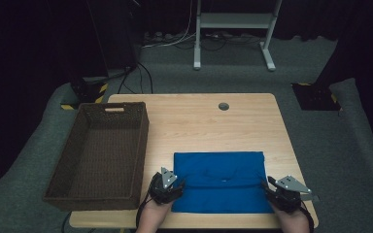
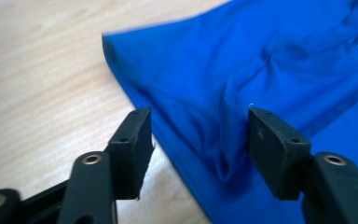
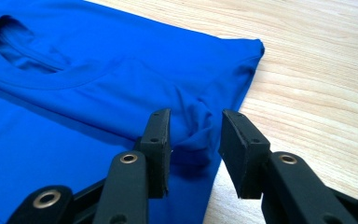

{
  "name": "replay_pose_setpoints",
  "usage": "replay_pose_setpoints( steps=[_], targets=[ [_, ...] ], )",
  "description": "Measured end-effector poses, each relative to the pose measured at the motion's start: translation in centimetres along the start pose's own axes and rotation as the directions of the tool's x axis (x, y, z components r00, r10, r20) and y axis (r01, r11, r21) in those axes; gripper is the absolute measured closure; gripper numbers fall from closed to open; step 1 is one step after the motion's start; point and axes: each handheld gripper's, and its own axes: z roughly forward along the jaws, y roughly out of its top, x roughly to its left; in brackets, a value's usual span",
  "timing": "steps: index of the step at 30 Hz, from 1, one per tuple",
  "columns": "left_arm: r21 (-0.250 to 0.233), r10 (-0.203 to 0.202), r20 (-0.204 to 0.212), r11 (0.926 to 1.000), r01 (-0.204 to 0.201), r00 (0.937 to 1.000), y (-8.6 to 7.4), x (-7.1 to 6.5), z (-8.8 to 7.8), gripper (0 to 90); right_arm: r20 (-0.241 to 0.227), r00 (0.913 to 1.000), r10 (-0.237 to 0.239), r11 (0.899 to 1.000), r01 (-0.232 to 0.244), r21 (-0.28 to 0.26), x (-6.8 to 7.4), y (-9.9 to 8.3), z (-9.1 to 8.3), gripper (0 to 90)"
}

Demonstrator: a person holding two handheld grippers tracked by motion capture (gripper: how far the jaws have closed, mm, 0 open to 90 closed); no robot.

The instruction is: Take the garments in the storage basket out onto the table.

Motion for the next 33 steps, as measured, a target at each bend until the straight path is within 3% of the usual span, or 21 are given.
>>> replay_pose_setpoints(
  steps=[3,10,18,33],
  targets=[
    [-0.014,-0.018,0.034,0.9997,0.019,0.9993,1.1,-0.5,-0.2,40.3,-0.007,1.0000,-0.006,1.000,0.006,0.006,0.2,-0.1,0.1,63.1],
    [-0.008,0.061,0.040,0.9981,-0.061,0.9973,3.4,-2.4,0.8,44.2,-0.016,0.9999,-0.003,1.000,0.003,0.005,0.2,-0.2,0.1,62.7],
    [0.025,0.106,0.035,0.9939,-0.107,0.9937,4.9,-4.3,2.5,51.4,-0.024,0.9997,0.001,1.000,-0.001,0.008,0.3,-0.2,0.1,62.5],
    [0.079,0.100,0.018,0.9917,-0.101,0.9948,5.5,-5.8,6.1,59.4,-0.034,0.9994,0.001,1.000,-0.001,0.010,0.2,-0.3,0.2,62.3]
  ],
)
